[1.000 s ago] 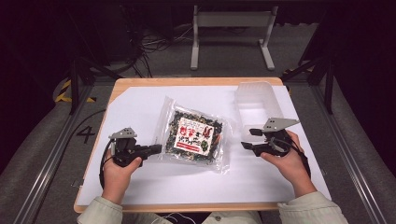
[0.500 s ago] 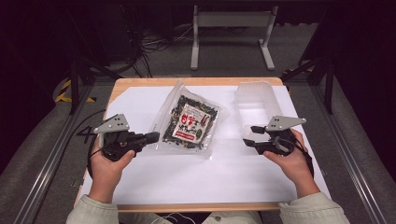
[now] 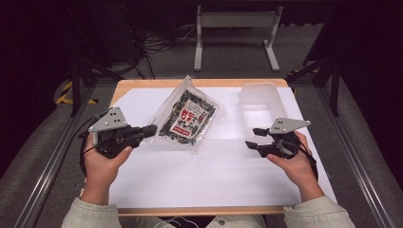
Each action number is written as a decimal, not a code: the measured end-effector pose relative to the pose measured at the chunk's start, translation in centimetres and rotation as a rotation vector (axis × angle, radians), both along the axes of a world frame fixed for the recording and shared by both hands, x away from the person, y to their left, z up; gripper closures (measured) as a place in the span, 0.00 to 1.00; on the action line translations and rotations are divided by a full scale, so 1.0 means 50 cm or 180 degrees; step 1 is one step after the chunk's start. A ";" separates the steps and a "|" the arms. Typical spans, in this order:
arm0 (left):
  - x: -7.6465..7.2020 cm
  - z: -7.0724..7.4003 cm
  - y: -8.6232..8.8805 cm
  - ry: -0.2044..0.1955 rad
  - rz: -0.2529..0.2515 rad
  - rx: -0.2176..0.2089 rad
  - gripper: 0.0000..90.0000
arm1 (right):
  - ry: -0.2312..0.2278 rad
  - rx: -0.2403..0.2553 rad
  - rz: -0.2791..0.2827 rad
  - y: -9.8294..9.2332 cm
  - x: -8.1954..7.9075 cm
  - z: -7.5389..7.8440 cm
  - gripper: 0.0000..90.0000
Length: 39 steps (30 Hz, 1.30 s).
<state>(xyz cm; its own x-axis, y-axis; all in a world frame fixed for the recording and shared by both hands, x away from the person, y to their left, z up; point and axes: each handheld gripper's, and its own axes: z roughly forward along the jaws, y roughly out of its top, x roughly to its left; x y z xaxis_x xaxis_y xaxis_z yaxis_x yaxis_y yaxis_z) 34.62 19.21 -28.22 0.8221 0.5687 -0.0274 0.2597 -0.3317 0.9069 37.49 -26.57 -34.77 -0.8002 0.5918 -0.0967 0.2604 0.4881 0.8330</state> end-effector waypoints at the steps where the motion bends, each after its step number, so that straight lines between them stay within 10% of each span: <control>1: 0.001 0.002 0.001 -0.0005 -0.0003 -0.0028 1.00 | -0.0002 0.0014 0.0009 0.001 0.000 0.001 0.49; 14: 0.004 0.036 -0.001 0.0015 -0.0099 0.0163 0.99 | -0.0205 0.0403 0.0253 0.023 0.002 0.054 0.50; 39: -0.006 0.090 -0.026 -0.0061 -0.0289 0.0178 1.00 | -0.0383 0.0598 0.0949 0.124 0.065 0.200 0.40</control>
